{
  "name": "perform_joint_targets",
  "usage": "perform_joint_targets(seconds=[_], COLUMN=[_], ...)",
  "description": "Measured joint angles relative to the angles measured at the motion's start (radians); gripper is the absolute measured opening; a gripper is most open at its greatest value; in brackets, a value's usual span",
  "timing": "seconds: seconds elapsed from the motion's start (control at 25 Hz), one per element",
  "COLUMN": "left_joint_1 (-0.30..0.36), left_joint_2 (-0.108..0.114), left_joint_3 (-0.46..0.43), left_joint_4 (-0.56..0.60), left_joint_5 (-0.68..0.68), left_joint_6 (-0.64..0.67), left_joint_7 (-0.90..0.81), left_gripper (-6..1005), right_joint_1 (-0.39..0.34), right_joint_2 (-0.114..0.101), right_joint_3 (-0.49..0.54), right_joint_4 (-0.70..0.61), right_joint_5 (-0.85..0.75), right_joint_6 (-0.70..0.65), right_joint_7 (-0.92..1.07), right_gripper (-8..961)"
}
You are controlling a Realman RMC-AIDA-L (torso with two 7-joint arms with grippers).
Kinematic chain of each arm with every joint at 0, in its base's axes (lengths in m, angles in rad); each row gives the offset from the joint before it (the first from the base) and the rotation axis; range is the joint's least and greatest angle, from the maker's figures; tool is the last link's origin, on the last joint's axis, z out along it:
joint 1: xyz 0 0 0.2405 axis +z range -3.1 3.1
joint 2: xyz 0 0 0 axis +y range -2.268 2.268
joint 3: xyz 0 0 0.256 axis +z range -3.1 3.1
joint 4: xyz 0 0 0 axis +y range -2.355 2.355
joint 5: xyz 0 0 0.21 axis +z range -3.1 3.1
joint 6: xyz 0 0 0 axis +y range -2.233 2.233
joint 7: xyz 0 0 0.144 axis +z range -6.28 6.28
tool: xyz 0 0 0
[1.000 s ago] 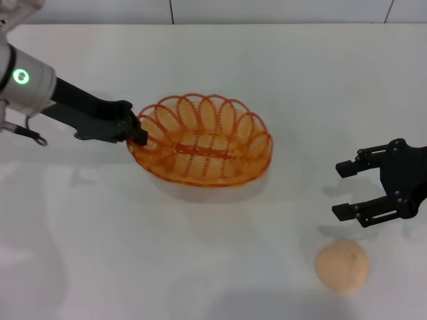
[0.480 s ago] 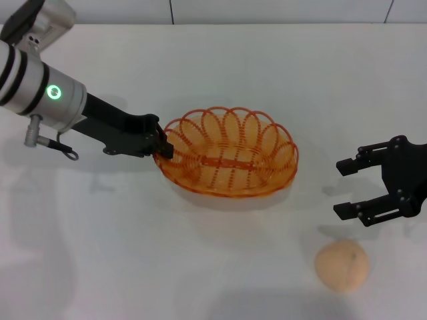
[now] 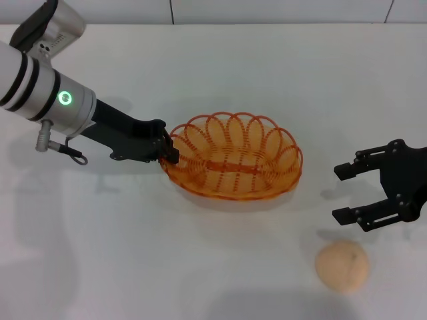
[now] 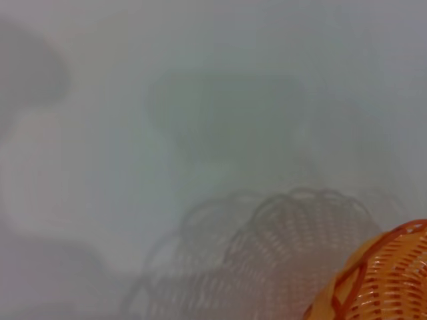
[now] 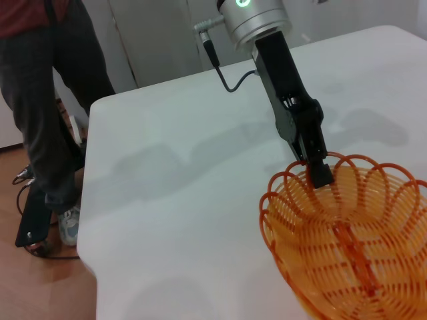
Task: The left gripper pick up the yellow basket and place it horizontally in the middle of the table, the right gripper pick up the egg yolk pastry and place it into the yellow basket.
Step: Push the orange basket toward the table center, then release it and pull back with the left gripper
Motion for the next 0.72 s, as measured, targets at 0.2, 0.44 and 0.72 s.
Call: perform_joint_targets(seconds=[0.2,0.44,0.72], left_joint_1=[-0.011,-0.021,-0.026], left_joint_2=[0.004,0.004,-0.002], left_joint_3=[0.035,0.041,0.043], left_joint_4=[-0.003,-0.025,-0.052], left_joint_5=[0.003,0.003,-0.003], left_joint_6=[-0.011,-0.033,-0.058], left_joint_7=[-0.02,-0.026,-0.025], left_gripper=[78,78,78], right_joint_1=[0.0,-0.004,-0.007], right_joint_2=[0.0,0.0,0.002], right_joint_3=[-0.001,-0.001,-0.001], right_joint_4=[-0.001,-0.001,-0.001], right_joint_5=[0.0,0.002,0.005], right_joint_6=[0.0,-0.002,-0.01], right_joint_7=[-0.001,-0.001,-0.001], right_gripper=[758,758,758])
